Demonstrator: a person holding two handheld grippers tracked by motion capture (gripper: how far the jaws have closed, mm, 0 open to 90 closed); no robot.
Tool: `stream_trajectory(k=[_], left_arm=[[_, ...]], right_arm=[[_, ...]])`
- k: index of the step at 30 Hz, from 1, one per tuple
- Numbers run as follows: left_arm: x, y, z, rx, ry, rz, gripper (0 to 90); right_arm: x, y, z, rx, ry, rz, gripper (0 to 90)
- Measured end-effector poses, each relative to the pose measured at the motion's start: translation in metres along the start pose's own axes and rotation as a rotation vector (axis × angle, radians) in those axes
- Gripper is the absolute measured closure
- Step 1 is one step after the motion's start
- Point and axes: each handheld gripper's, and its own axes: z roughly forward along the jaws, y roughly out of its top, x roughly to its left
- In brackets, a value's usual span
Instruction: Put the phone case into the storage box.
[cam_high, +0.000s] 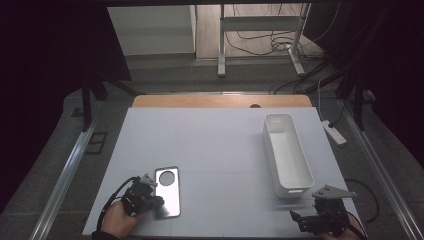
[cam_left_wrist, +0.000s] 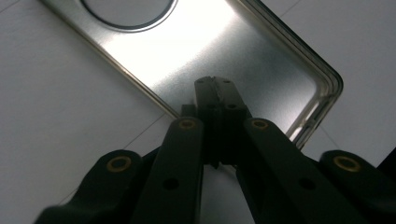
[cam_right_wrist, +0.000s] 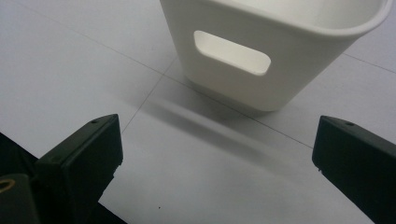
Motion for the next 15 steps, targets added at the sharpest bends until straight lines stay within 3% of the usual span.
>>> stream_trajectory(k=[10,15], left_arm=[[0.022,-0.006,-0.006,-0.014,0.08,-0.058,89.0],[0.028,-0.005,-0.006,-0.022,0.09,-0.068,89.0]], right_arm=[[0.0,0.0,0.0,0.001,0.001,0.0,2.4],[0.0,0.0,0.0,0.001,0.0,0.0,2.4]])
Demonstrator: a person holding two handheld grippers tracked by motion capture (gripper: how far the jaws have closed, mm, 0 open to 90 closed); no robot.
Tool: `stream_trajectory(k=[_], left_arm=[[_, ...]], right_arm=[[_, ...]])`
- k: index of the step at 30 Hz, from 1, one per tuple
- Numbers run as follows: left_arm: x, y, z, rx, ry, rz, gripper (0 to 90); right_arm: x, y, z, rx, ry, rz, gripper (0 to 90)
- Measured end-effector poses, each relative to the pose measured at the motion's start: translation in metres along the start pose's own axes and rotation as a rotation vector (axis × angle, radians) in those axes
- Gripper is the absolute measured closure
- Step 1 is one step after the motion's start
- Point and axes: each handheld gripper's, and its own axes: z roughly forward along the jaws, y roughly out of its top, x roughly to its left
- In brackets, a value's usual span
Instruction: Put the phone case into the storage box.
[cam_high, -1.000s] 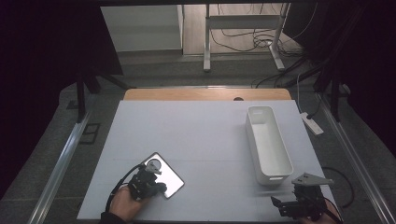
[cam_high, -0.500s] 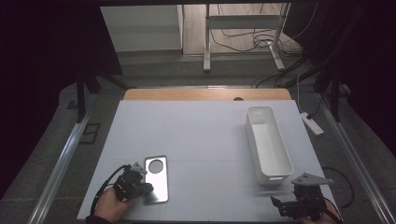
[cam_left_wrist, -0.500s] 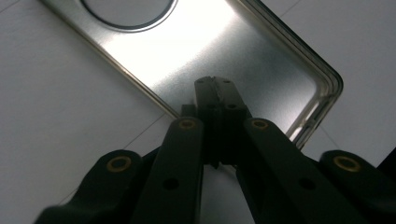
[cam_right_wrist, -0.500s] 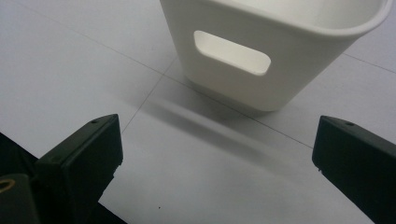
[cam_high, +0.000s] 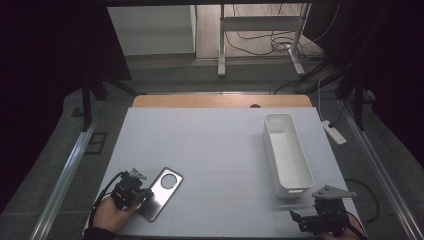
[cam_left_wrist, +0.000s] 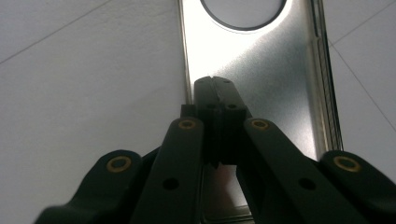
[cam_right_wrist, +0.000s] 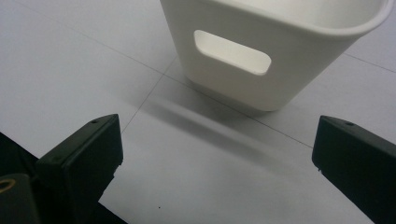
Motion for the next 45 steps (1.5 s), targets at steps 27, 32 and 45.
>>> stream_trajectory(k=[27,32,45], left_arm=[[-0.003,0.002,-0.029,-0.156,0.004,-0.023,34.1],[0.001,0.003,-0.031,-0.16,0.024,-0.053,7.4],[0.01,0.001,-0.031,-0.125,0.016,-0.039,0.0]], right_arm=[[-0.001,-0.001,-0.001,-0.005,-0.003,0.002,2.4],[-0.001,-0.001,-0.001,-0.005,-0.005,0.007,2.4],[0.0,-0.001,-0.001,-0.002,-0.006,0.006,2.4]])
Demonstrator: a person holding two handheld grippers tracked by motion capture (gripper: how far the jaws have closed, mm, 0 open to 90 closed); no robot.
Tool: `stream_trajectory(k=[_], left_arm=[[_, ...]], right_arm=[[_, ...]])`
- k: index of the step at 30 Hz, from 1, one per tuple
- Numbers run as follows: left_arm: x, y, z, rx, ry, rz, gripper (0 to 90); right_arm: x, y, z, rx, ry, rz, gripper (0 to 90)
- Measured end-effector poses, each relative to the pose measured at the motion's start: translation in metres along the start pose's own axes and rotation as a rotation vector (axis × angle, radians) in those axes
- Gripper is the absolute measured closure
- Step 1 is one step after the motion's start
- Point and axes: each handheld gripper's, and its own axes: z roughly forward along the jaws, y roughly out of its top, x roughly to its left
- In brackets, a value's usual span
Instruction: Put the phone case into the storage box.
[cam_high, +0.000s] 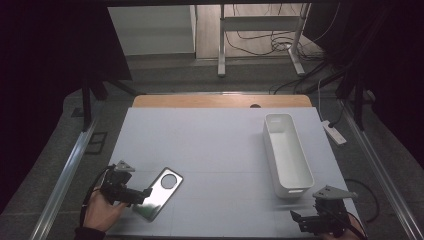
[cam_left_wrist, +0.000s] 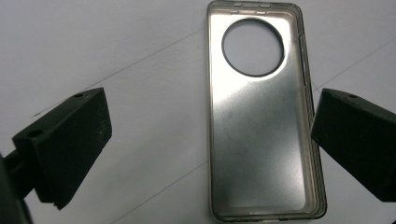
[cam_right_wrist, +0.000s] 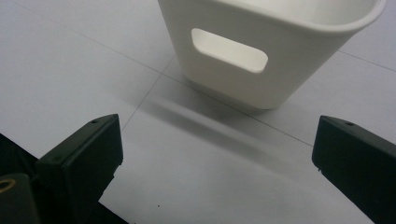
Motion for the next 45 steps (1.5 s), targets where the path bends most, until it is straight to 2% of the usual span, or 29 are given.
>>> stream_trajectory(k=[7,19,26,32,38,40,45], left_arm=[[0.001,-0.003,0.014,0.028,0.019,0.014,0.0],[0.002,-0.01,0.038,0.102,0.012,0.046,0.0],[0.002,-0.012,0.044,0.116,0.005,0.052,0.0],[0.003,-0.013,0.044,0.111,0.001,0.046,0.0],[0.001,-0.011,0.043,0.125,0.009,0.043,0.6],[0.002,-0.01,0.041,0.121,0.014,0.031,6.2],[0.005,-0.01,0.034,0.105,0.016,-0.003,31.2]], right_arm=[[0.0,0.0,0.0,0.001,0.002,0.0,2.4],[0.0,0.001,0.001,0.004,0.003,-0.003,2.4],[0.0,0.001,0.001,0.002,0.003,-0.004,2.4],[0.0,0.001,0.001,0.003,0.004,-0.005,2.4],[0.0,0.001,0.001,0.004,0.005,-0.007,2.4],[0.0,0.001,0.001,0.004,0.005,-0.006,2.4],[0.0,0.001,0.001,0.004,0.005,-0.006,2.4]])
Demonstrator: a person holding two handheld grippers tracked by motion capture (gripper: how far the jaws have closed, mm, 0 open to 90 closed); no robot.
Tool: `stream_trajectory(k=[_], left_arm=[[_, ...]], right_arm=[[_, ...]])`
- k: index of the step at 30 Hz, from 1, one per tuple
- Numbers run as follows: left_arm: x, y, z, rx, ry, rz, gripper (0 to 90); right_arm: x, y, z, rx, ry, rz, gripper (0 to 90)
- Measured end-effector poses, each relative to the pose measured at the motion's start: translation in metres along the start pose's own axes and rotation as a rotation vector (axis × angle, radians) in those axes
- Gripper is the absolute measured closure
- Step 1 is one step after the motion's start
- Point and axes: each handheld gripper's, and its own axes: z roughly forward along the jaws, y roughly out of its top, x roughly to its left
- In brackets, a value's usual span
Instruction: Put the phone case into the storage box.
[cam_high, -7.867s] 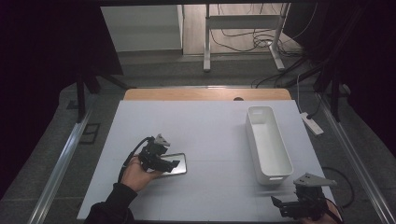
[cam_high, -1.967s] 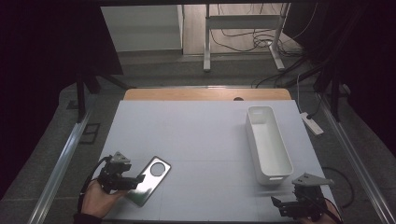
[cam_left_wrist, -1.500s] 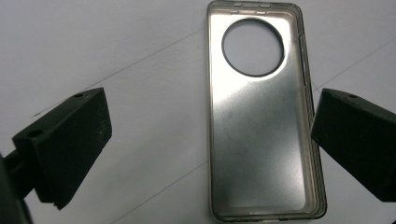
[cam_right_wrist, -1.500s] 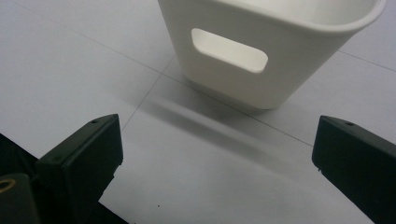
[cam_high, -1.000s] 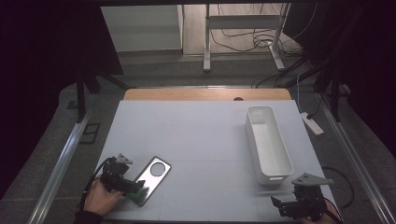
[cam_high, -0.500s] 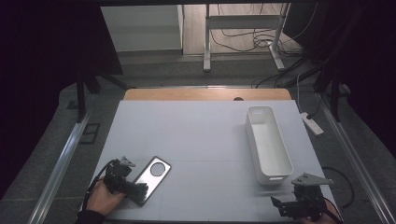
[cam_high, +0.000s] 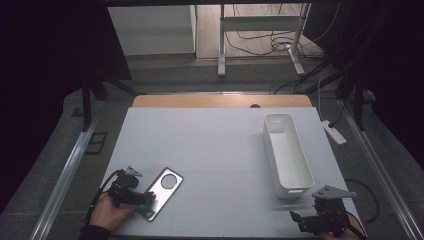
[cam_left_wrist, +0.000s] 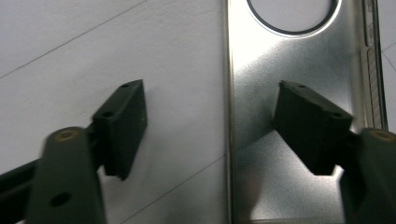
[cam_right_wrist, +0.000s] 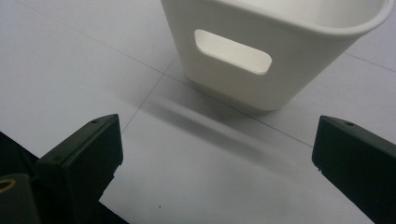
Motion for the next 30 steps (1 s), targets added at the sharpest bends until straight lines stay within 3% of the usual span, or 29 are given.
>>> stream_trajectory(k=[8,13,16,23,30], left_arm=[[0.0,0.0004,-0.0036,0.003,-0.032,-0.004,60.6],[0.0016,0.0001,-0.0034,0.001,-0.091,-0.017,82.1],[0.0036,0.0,-0.0035,-0.001,-0.092,-0.039,87.0],[0.0051,-0.0009,-0.0034,-0.009,-0.1,-0.053,88.6],[0.0045,-0.0008,-0.0033,-0.015,-0.11,-0.043,88.9]], right_arm=[[-0.0001,0.0001,0.0002,0.0,0.0,0.002,2.4],[-0.0001,0.0001,0.0001,0.001,-0.001,0.003,2.4],[-0.0001,0.0001,0.0001,0.001,-0.001,0.001,2.4],[0.0,0.0002,0.0,0.0,0.0,0.0,2.4],[0.0,0.0001,-0.0005,-0.003,-0.002,0.001,2.4]])
